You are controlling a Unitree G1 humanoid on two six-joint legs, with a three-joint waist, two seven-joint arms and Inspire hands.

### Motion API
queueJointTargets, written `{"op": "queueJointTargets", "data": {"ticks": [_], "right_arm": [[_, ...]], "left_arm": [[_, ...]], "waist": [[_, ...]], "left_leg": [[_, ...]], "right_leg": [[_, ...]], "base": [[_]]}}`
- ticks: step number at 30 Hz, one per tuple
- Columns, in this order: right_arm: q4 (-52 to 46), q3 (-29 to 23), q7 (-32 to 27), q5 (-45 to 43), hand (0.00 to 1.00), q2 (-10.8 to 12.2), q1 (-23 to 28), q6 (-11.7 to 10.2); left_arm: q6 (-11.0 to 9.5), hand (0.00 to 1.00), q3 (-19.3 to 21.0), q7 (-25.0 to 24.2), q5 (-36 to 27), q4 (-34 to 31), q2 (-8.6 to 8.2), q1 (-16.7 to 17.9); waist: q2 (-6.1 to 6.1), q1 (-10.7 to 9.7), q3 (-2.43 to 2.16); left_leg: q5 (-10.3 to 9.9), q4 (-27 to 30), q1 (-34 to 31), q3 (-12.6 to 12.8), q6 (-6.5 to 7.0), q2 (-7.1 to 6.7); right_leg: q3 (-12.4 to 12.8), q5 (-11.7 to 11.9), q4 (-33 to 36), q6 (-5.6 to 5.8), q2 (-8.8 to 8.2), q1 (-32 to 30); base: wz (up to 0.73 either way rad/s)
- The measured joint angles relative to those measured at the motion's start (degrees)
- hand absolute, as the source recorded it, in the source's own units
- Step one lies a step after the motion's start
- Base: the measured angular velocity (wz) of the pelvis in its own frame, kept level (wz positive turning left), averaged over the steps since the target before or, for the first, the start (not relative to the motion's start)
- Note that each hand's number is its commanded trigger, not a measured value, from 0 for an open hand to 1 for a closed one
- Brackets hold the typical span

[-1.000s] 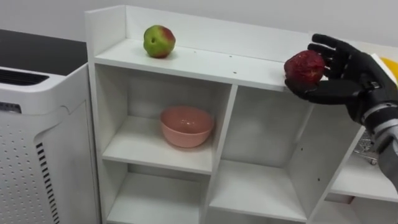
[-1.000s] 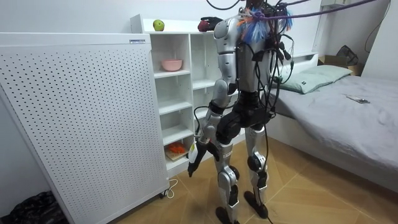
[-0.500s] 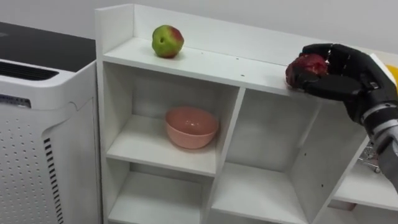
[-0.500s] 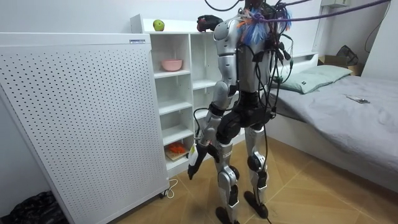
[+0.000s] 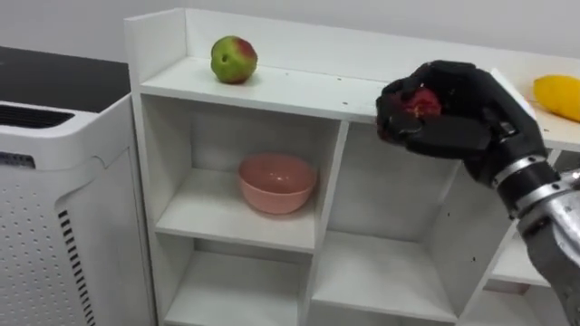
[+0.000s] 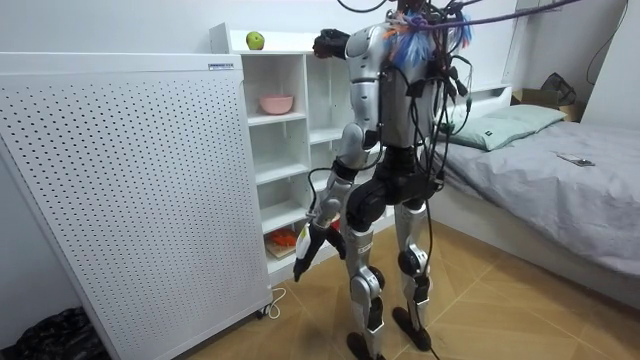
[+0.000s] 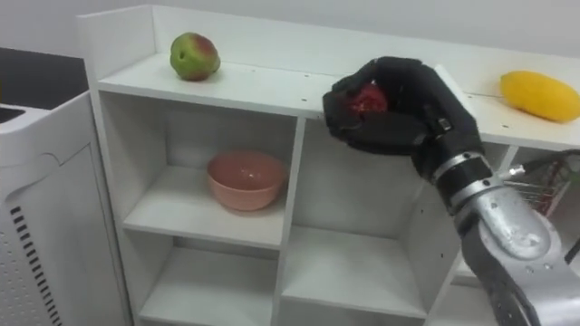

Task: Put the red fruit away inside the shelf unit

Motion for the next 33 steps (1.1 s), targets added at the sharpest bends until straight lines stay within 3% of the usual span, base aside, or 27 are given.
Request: {"op": "queueJointTargets", "data": {"ticks": [10, 12, 16, 18, 22, 26, 29, 33], "right_arm": [[-5.82, 2.55, 4.36, 5.79, 1.0, 3.2, 2.3, 0.08], [-6.39, 3.45, 5.07, 7.43, 1.0, 4.44, 4.62, 0.08], [-3.93, 6.42, 6.73, 8.22, 1.0, 6.83, 9.5, 0.02], [3.74, 8.41, 7.47, 8.5, 1.0, 9.41, 11.93, 0.07], [12.54, 8.95, 7.7, 10.47, 1.0, 10.0, 14.15, 1.98], [26.28, 8.28, 7.02, 19.55, 1.0, 12.57, 14.3, 1.66], [33.12, 8.12, 5.49, 25.73, 1.0, 14.33, 14.09, 1.65], [45.06, 4.95, 4.04, 40.85, 1.0, 16.45, 9.45, 1.67]], "left_arm": [[0.11, 0.0, -0.51, 2.43, -2.16, 1.41, -0.1, 0.39], [0.64, 0.0, -1.54, 3.16, -2.24, 2.41, -0.14, 0.29], [0.76, 0.0, -3.91, 4.58, -4.99, 3.88, -0.22, -1.41], [0.64, 0.0, -5.56, 5.32, -6.91, 4.11, -0.23, -2.53], [0.21, 0.0, -9.15, 7.04, -8.81, 4.65, -0.66, -4.22], [-0.11, 0.0, -10.85, 7.23, -12.78, 6.78, -0.9, -6.0], [-0.23, 0.0, -11.99, 7.55, -16.95, 7.13, -1.5, -7.37], [-0.82, 0.0, -14.23, 7.6, -21.11, 8.0, -2.28, -9.18]], "waist": [[1.29, 0.28, -0.16], [1.43, 0.66, -0.74], [1.69, 0.49, -0.67], [2.19, 0.48, -0.47], [3.52, 0.47, 0.15], [5.19, -0.34, 0.61], [5.78, -0.24, 0.63], [6.73, -0.29, 1.48]], "left_leg": [[0.0, -0.29, -0.1, 0.94, 0.01, 0.33], [0.0, -0.4, -0.34, 1.29, -0.01, 0.47], [0.03, 0.43, -1.86, 0.48, 0.03, 0.27], [0.05, 1.22, -3.35, 0.48, 0.07, 0.29], [0.36, 2.67, -7.56, 0.49, 0.52, 0.24], [0.72, 4.33, -12.0, -0.1, 0.76, 0.1], [1.3, 5.04, -15.38, -0.22, 0.96, -0.1], [1.53, 8.22, -21.06, -0.19, 1.38, -0.27]], "right_leg": [[0.14, 0.22, 0.15, -0.25, 0.11, -0.21], [0.05, 0.32, 0.11, -0.3, 0.19, -0.53], [-0.64, 0.34, 0.09, -0.28, 0.06, -1.22], [-0.72, 0.54, 0.25, -0.28, 0.03, -2.32], [-1.24, 0.77, 1.88, -0.24, -0.33, -6.6], [-1.48, 0.87, 3.82, -0.27, -0.69, -11.24], [-1.86, 0.81, 6.16, -0.24, -1.4, -15.41], [-2.08, 0.09, 10.94, -0.2, -2.36, -21.69]], "base": [[-0.03], [-0.05], [0.11], [0.05], [0.03], [0.01], [0.0], [0.04]]}}
